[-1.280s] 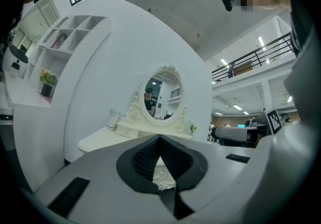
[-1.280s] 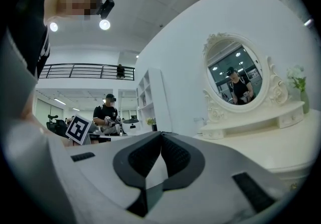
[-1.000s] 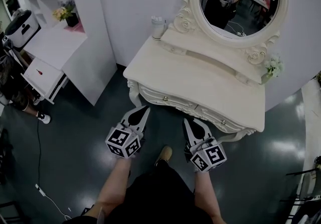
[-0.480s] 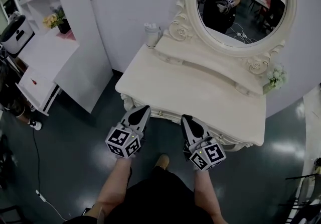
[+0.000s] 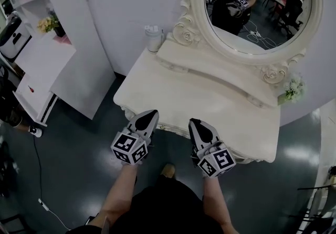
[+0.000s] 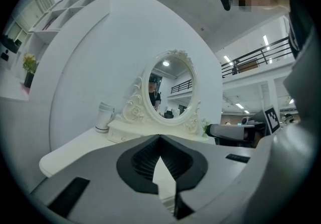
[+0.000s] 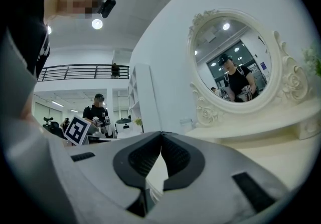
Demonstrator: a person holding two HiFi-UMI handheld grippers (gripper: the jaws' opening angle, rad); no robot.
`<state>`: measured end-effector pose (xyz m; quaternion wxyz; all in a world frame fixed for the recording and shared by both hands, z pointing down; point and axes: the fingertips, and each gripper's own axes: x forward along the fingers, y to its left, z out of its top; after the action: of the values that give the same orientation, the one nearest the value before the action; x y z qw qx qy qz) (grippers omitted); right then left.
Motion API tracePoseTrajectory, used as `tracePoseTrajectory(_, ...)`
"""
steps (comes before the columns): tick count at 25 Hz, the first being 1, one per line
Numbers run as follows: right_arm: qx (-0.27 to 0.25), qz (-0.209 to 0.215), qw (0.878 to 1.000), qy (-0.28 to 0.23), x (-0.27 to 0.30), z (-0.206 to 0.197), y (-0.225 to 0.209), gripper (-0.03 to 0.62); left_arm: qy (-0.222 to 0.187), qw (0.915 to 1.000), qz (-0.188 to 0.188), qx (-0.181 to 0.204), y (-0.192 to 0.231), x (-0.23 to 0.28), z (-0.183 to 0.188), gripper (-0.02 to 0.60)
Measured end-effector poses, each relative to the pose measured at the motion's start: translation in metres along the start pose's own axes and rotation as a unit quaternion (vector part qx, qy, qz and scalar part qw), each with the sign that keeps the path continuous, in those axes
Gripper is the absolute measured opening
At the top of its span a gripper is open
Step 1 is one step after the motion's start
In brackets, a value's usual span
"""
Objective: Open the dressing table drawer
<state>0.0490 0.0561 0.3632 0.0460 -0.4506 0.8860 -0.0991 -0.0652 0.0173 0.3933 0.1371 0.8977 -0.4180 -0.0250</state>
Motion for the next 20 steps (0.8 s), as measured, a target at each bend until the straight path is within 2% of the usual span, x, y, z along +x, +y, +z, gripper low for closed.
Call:
tracePoseTrajectory(12,-0.016,0.002,1.000,0.014,0.030,-0.002,-0.049,0.006,0.004,1.0000,0.005,0.000,0.014,0.052,0.000,0.011)
tracePoseTrajectory(20,0.016,0.033,0.999,0.013,0.049,-0.004,-0.055,0.006,0.021,0.9998,-0.001,-0.001,0.021,0.074,-0.005,0.011)
